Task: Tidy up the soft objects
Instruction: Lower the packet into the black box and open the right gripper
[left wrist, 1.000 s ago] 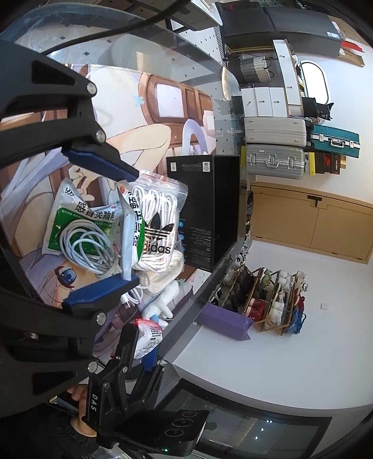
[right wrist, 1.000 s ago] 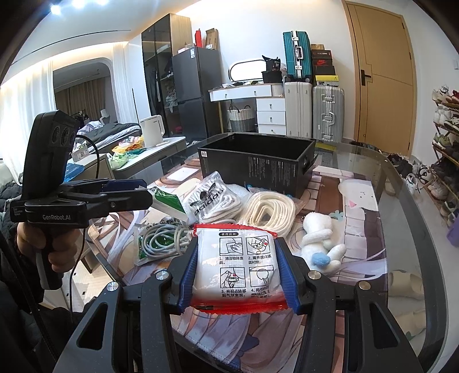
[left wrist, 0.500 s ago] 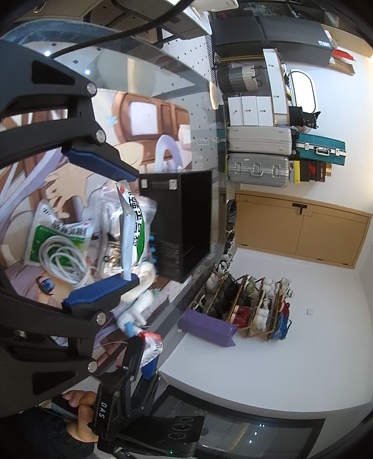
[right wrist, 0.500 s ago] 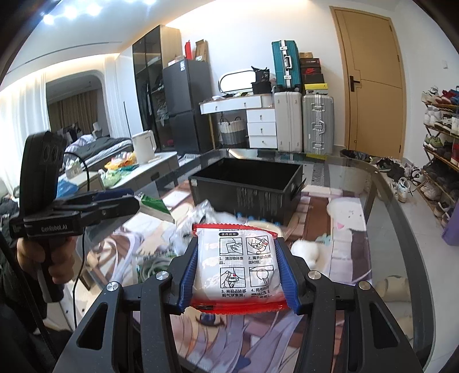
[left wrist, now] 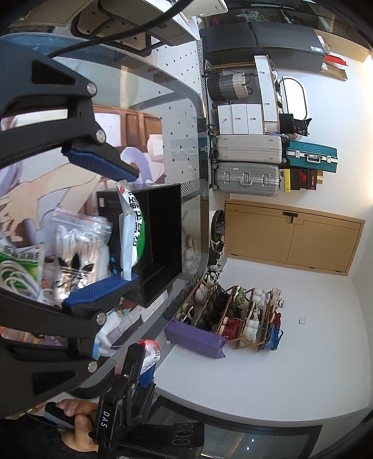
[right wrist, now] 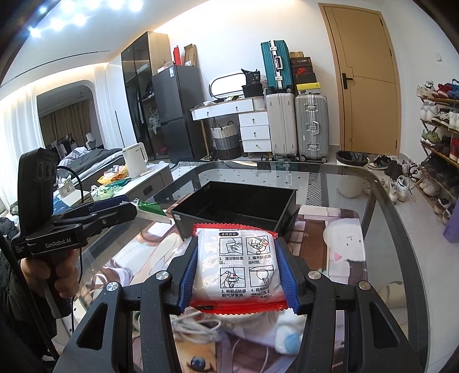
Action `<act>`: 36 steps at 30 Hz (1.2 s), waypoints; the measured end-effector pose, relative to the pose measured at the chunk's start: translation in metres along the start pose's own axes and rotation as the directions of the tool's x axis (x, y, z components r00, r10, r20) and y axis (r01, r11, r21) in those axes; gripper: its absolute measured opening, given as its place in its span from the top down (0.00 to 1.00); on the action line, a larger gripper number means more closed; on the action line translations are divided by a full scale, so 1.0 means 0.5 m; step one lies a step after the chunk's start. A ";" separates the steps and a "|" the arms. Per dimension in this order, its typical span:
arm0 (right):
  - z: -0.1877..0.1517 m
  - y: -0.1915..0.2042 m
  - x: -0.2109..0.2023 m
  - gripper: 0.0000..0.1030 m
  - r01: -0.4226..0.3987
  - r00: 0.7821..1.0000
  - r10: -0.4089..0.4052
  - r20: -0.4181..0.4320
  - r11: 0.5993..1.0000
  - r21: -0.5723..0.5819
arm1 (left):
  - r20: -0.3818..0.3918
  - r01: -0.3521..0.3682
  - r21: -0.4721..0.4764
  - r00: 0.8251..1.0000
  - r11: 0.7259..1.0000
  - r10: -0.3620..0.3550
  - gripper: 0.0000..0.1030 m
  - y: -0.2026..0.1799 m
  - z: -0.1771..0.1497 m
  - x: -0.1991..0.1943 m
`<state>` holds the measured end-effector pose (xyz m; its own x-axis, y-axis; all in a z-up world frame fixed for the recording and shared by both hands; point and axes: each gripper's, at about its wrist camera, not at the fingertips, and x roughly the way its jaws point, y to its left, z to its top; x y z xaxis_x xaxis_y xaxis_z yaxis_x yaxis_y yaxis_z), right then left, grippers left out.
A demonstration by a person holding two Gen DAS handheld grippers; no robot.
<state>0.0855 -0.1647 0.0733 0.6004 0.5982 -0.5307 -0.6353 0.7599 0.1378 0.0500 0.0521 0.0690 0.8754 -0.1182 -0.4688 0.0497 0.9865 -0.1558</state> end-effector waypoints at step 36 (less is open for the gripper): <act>0.105 -0.065 0.242 0.51 -0.034 0.988 0.030 -0.149 0.999 -0.027 | -0.120 -0.033 0.047 0.992 0.998 0.039 0.36 -0.003 0.060 0.238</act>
<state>0.2041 -0.1037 0.0485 0.5021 0.5763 -0.6448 -0.6684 0.7317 0.1334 0.1685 0.0400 0.0393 0.8124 -0.0926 -0.5757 0.0429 0.9941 -0.0993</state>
